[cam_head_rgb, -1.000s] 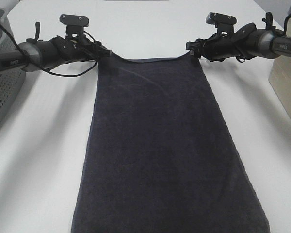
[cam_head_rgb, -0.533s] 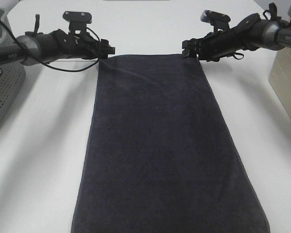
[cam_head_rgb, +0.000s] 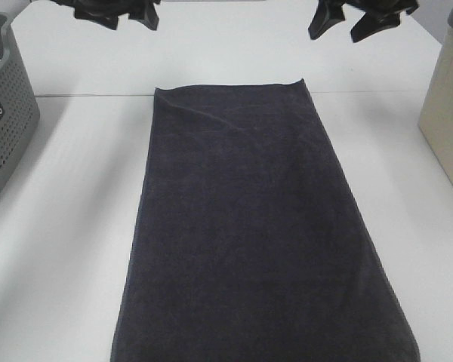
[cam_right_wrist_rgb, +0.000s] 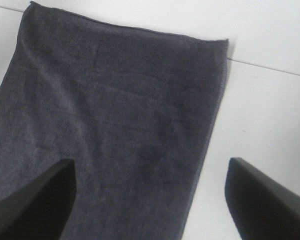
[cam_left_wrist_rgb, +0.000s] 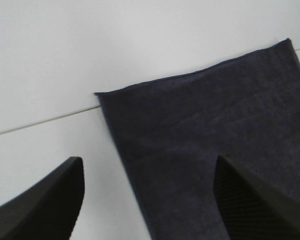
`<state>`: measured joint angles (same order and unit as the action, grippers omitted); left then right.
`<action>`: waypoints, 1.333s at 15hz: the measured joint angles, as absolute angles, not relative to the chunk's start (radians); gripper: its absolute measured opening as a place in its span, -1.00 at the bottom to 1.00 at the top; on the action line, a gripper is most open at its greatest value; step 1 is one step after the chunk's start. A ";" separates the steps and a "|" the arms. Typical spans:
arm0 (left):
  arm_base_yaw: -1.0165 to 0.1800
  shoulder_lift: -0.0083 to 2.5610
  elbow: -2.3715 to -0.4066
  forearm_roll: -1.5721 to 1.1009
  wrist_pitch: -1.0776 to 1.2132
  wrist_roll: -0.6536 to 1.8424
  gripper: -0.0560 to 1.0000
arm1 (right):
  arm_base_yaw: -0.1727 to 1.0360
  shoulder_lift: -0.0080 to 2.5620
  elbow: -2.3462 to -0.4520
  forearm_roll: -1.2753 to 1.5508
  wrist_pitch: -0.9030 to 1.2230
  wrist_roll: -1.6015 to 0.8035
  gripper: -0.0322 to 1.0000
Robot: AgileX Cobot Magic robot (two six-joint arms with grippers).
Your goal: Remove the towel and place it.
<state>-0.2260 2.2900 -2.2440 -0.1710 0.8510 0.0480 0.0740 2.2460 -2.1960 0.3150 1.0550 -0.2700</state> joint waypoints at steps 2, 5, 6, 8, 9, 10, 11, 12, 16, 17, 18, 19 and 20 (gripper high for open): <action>-0.219 2.199 -2.244 -0.022 0.955 -0.066 0.41 | 0.074 2.148 -2.198 0.231 1.153 -0.183 0.59; -0.127 2.056 -2.244 0.063 1.146 -0.076 0.41 | 0.059 2.027 -2.198 0.139 1.216 -0.107 0.57; -0.112 2.047 -2.244 0.063 1.172 -0.065 0.41 | 0.056 2.015 -2.198 0.138 1.216 -0.105 0.57; -0.067 2.023 -2.244 0.065 1.210 -0.026 0.41 | 0.042 1.971 -2.195 0.133 1.217 -0.090 0.54; -0.064 2.003 -2.244 0.052 1.214 -0.012 0.41 | 0.040 1.915 -2.155 0.127 1.216 -0.081 0.53; -0.064 1.994 -2.243 0.042 1.214 -0.012 0.41 | 0.040 1.888 -2.130 0.126 1.216 -0.080 0.53; -0.064 1.960 -2.221 0.022 1.213 -0.018 0.41 | 0.040 1.824 -2.058 0.124 1.216 -0.074 0.53; -0.065 1.909 -2.170 0.023 1.213 -0.034 0.41 | 0.040 1.754 -1.970 0.123 1.215 -0.073 0.53; -0.066 1.613 -1.716 0.071 1.170 -0.080 0.41 | 0.040 1.367 -1.521 0.123 1.217 -0.073 0.53; -0.066 1.522 -1.592 0.071 1.121 -0.089 0.41 | 0.040 1.268 -1.425 0.117 1.218 -0.074 0.53; -0.066 1.424 -1.466 0.072 1.079 -0.093 0.41 | 0.040 1.164 -1.337 0.107 1.218 -0.076 0.53; -0.066 1.327 -1.363 0.072 1.052 -0.095 0.41 | 0.040 1.072 -1.246 0.101 1.219 -0.084 0.53; -0.066 1.226 -1.270 0.078 1.041 -0.095 0.41 | 0.040 0.967 -1.163 0.098 1.219 -0.096 0.53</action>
<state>-0.0660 1.2260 -1.2700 0.0780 1.0410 -0.0950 0.0400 0.9670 -1.1630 0.0980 1.2190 -0.0960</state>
